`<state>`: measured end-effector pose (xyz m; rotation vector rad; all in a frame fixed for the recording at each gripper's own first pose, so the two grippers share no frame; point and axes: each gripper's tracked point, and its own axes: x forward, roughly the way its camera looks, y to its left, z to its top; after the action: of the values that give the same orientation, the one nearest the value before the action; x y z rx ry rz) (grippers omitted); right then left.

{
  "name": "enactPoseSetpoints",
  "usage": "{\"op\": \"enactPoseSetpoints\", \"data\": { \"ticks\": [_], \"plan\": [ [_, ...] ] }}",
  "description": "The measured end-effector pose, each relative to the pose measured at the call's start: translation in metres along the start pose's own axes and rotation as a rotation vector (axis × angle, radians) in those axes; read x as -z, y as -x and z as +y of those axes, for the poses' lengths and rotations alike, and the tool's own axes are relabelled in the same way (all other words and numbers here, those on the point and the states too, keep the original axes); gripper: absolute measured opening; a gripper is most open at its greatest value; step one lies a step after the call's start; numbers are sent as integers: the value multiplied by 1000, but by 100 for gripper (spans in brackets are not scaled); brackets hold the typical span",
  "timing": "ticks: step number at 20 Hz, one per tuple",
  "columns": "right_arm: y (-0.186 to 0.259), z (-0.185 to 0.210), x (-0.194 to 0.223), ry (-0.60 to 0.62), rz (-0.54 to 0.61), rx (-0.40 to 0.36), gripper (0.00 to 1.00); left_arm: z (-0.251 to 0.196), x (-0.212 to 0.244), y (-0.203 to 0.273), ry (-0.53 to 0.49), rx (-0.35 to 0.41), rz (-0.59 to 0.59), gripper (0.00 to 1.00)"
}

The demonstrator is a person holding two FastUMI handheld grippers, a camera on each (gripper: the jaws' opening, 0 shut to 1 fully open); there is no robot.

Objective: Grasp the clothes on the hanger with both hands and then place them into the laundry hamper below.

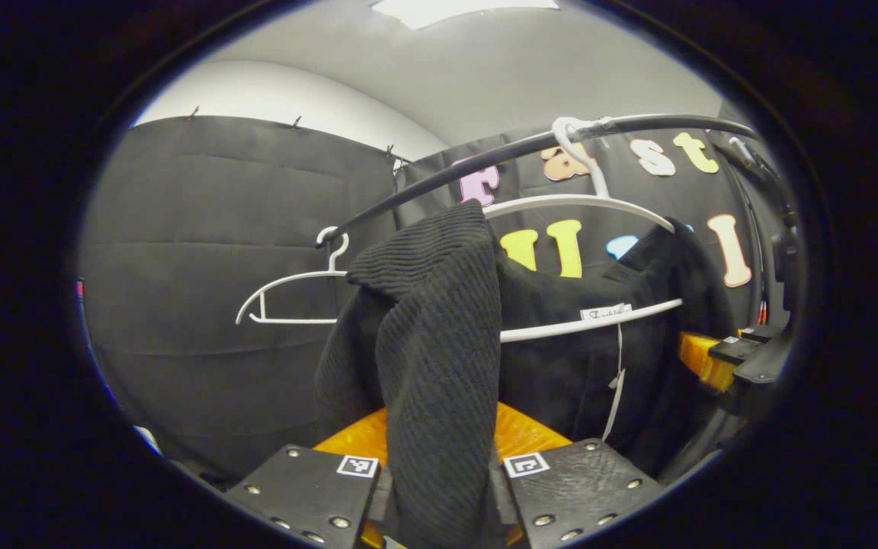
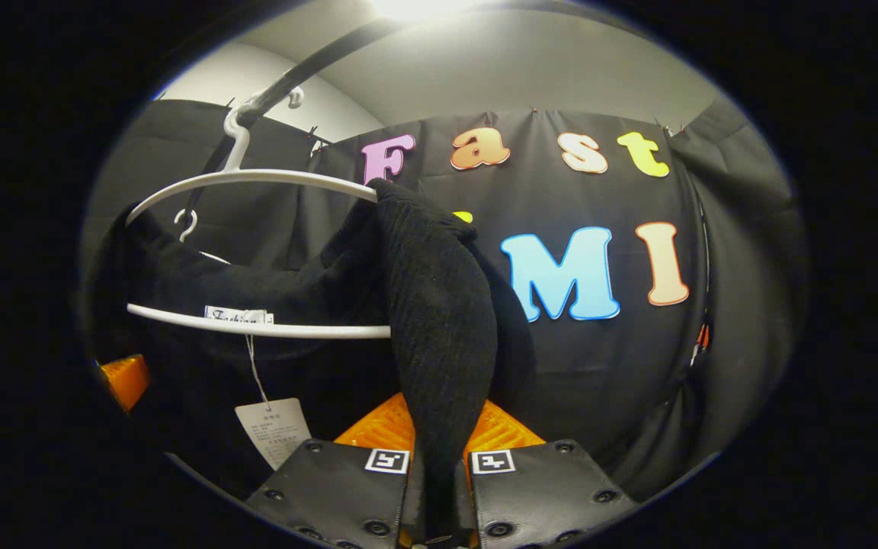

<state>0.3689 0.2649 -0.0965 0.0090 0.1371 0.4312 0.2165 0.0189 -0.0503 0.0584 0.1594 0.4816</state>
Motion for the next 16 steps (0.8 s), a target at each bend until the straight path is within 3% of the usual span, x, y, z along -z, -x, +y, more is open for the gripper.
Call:
{"op": "enactPoseSetpoints", "data": {
  "ticks": [3,4,5,11,16],
  "plan": [
    [1,-3,-8,18,-41,14,7,9,-4,3,4,9,-21,14],
    [3,-9,-12,16,-55,29,7,12,-7,3,7,6,-32,17],
    [5,-17,-16,10,-77,48,7,13,-13,7,10,15,-47,5],
    [18,-49,-60,-3,-205,129,6,33,-59,32,-51,-15,-160,5],
    [14,-65,-75,24,-237,156,7,64,-98,43,-57,-64,-236,5]
  ]
}}
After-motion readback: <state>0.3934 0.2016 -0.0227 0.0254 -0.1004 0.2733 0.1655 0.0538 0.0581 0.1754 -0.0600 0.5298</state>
